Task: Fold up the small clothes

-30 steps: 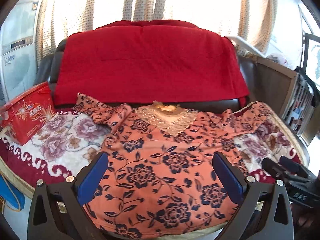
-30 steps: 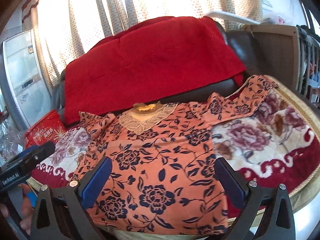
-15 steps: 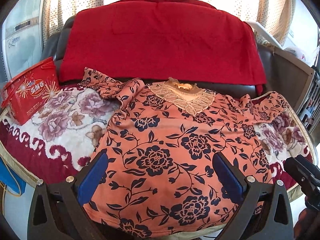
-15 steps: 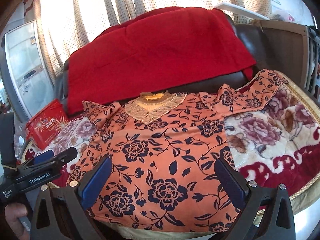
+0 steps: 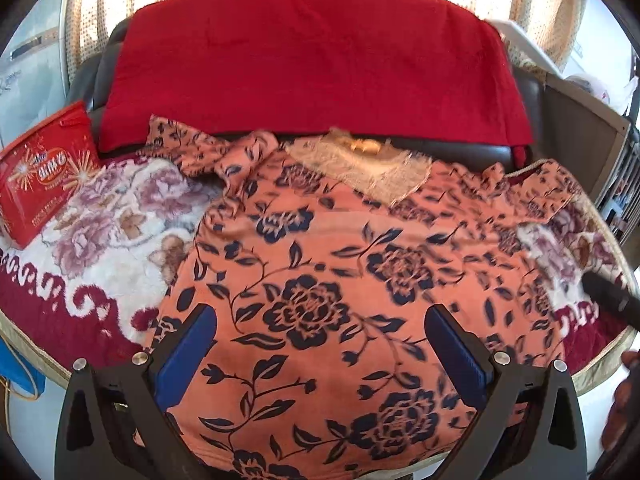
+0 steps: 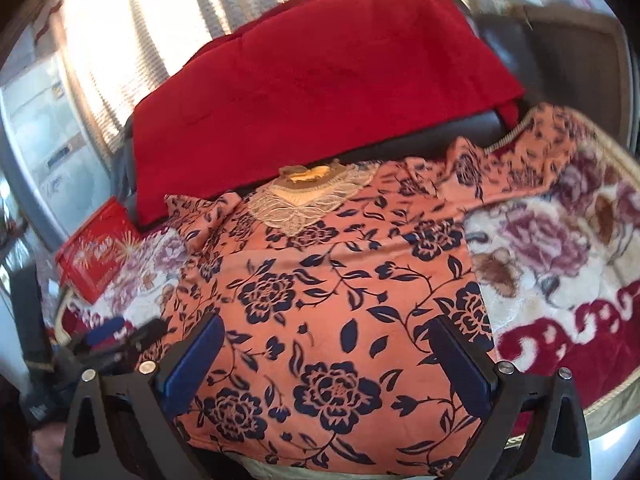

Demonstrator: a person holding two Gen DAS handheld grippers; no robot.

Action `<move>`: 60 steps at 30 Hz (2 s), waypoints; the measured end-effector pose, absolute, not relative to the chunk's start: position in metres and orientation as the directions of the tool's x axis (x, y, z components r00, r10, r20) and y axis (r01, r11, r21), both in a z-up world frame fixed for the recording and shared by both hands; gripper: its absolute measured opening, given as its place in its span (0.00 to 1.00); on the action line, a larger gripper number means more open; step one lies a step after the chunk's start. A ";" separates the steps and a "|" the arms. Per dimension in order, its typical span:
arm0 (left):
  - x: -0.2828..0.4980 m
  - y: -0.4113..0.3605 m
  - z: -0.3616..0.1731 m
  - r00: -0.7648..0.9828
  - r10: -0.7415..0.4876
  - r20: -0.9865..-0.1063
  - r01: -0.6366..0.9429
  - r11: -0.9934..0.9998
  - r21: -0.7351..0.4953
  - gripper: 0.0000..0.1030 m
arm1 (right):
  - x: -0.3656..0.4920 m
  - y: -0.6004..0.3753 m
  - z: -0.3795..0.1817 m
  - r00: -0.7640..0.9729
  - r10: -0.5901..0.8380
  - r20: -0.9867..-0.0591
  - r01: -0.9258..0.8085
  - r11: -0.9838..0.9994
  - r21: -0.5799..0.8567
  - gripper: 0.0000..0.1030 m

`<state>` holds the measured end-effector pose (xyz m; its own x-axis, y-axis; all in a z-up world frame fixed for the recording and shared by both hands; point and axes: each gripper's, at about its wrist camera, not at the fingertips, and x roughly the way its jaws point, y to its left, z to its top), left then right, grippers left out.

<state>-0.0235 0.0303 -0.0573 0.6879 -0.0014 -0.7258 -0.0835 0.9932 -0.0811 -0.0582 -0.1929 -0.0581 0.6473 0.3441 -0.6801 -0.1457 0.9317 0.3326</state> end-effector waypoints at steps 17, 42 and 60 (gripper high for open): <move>0.013 0.046 -0.087 0.644 0.024 -0.765 -0.138 0.987 -0.085 1.00 | 0.055 -0.382 -0.056 0.811 0.149 -0.566 0.189 0.848 0.495 1.00; 0.045 0.050 -0.102 0.609 0.065 -0.791 -0.168 0.985 -0.048 1.00 | 0.249 -0.529 -0.098 0.677 -0.055 -0.734 0.504 0.761 0.408 0.18; 0.027 0.094 -0.105 0.599 0.040 -0.800 -0.243 0.961 -0.133 1.00 | 0.167 -0.100 -0.007 0.613 0.546 -0.571 -0.445 0.836 0.321 0.08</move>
<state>0.0267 0.0937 -0.1054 0.5988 0.0403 -0.7998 -0.2426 0.9609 -0.1332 0.1670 -0.0999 -0.0070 0.6133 0.5462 -0.5706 -0.4452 0.8357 0.3215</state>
